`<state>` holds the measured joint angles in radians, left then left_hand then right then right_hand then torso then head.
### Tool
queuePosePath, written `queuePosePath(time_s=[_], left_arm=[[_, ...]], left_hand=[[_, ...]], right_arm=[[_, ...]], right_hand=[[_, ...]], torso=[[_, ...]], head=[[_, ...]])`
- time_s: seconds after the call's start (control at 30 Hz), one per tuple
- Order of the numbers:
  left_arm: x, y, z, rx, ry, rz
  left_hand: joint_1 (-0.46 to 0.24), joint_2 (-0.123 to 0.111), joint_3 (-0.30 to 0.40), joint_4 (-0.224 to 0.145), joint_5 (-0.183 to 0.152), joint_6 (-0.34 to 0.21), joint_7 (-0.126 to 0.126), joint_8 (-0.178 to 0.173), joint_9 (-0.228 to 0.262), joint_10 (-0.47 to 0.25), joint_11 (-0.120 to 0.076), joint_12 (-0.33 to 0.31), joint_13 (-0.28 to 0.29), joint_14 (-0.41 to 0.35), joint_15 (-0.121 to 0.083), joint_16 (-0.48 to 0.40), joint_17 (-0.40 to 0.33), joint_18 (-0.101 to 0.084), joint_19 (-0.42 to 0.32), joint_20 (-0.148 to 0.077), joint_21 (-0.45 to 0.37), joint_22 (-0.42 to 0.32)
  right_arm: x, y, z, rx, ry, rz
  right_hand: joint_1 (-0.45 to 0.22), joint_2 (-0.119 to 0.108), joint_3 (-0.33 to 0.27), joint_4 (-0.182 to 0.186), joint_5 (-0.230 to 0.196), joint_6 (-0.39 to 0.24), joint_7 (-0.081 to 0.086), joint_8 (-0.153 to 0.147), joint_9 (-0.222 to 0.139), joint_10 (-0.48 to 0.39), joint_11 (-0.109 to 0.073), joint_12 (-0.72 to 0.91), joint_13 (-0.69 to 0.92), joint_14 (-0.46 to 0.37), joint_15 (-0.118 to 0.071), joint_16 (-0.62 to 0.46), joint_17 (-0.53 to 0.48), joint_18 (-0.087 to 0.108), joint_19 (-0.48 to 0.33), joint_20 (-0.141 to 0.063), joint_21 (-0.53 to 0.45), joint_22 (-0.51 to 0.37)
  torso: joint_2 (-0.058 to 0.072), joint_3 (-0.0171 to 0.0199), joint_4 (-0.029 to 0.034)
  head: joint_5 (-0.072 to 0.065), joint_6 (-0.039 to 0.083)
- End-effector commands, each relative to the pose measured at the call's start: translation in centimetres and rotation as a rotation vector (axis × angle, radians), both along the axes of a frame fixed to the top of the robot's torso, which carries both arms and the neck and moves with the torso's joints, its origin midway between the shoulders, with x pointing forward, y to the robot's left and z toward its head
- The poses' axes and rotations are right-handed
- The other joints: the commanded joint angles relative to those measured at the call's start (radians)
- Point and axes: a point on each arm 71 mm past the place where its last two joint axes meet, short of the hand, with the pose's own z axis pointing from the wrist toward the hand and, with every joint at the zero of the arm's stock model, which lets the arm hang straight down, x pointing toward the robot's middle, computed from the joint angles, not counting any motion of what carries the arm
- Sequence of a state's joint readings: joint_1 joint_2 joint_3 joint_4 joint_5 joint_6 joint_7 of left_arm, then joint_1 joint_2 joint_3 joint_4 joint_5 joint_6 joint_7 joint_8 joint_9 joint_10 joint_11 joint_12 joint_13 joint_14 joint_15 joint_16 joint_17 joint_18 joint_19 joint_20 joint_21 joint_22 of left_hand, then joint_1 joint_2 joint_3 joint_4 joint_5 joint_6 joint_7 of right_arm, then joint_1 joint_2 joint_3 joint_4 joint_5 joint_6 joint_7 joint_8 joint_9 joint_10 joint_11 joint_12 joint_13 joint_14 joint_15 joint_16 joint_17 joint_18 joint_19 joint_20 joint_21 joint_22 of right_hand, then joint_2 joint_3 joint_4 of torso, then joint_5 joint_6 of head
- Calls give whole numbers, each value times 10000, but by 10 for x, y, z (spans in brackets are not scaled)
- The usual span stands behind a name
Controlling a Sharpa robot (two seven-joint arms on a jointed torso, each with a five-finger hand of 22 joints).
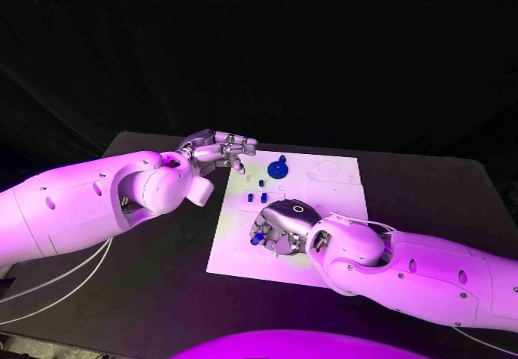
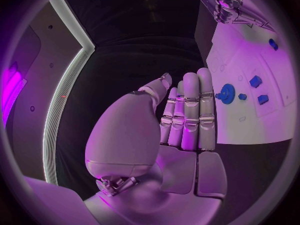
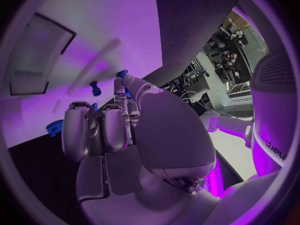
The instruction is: Assemble the parts on the task board
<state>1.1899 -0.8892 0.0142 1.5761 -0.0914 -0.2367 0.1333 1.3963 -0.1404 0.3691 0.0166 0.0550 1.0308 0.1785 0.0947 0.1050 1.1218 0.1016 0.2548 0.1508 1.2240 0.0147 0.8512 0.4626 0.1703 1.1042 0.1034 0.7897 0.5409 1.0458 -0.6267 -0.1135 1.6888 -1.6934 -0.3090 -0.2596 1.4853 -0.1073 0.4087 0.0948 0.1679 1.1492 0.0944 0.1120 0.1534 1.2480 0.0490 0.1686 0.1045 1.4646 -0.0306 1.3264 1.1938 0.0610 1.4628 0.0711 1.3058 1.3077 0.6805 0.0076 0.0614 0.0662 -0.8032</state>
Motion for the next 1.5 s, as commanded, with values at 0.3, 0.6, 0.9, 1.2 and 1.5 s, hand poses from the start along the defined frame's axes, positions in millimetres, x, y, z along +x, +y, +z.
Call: queuePosePath(time_s=[0.3,0.6,0.9,1.2,1.5], left_arm=[[0,-2,1,-74,-72,-162],[0,-1,1,-56,-42,-156],[0,0,1,-37,-24,-135],[0,2,-2,14,22,-101],[-1,4,-4,65,58,-58]], left_hand=[[18,89,-41,-16,-37,-74,8,69,-17,-92,2,49,-4,5,47,36,-16,145,48,32,-46,-17],[18,89,-41,-16,-37,-74,8,69,-17,-92,2,49,-4,5,47,36,-16,145,48,32,-46,-17],[18,89,-41,-16,-37,-74,8,69,-17,-92,2,49,-4,5,47,36,-16,145,48,32,-46,-17],[21,92,-43,-17,-37,-74,8,72,-18,-93,2,53,-4,4,46,37,-18,145,50,32,-49,-19],[29,100,-47,-18,-38,-74,8,77,-19,-95,2,62,-4,1,46,38,-22,145,54,31,-55,-24]], right_arm=[[-3,5,-3,-127,-103,96],[-3,0,2,269,-413,-227],[-12,-18,17,985,-765,-545],[-5,-88,40,1226,370,-2614],[-11,-159,37,420,946,-4844]], right_hand=[[-924,-479,-240,204,98,-958,405,-523,-70,-852,287,-622,-164,305,273,-46,-61,-16,-84,248,-324,1704],[-1127,-664,-615,227,143,-2112,240,-519,-381,-1039,290,-534,-125,287,273,-61,-102,19,-127,290,-485,1674],[-1136,-653,-761,234,220,-2094,317,-447,-413,-920,233,-372,-54,273,232,-100,-159,12,-96,268,-449,1693],[-1404,-586,-1241,472,267,-508,225,291,-116,897,-136,1053,766,451,-51,340,429,-156,277,71,427,1988],[-2476,-381,-3697,1867,1420,-421,-89,781,641,442,-421,7306,7276,557,-286,839,1053,-340,604,-237,1341,2274]], torso=[[-7,-8,-2],[-6,5,-15],[-18,8,-30],[-71,-2,-124],[-104,16,-301]], head=[[1,-4],[-11,32],[-89,94],[-491,183],[-860,204]])
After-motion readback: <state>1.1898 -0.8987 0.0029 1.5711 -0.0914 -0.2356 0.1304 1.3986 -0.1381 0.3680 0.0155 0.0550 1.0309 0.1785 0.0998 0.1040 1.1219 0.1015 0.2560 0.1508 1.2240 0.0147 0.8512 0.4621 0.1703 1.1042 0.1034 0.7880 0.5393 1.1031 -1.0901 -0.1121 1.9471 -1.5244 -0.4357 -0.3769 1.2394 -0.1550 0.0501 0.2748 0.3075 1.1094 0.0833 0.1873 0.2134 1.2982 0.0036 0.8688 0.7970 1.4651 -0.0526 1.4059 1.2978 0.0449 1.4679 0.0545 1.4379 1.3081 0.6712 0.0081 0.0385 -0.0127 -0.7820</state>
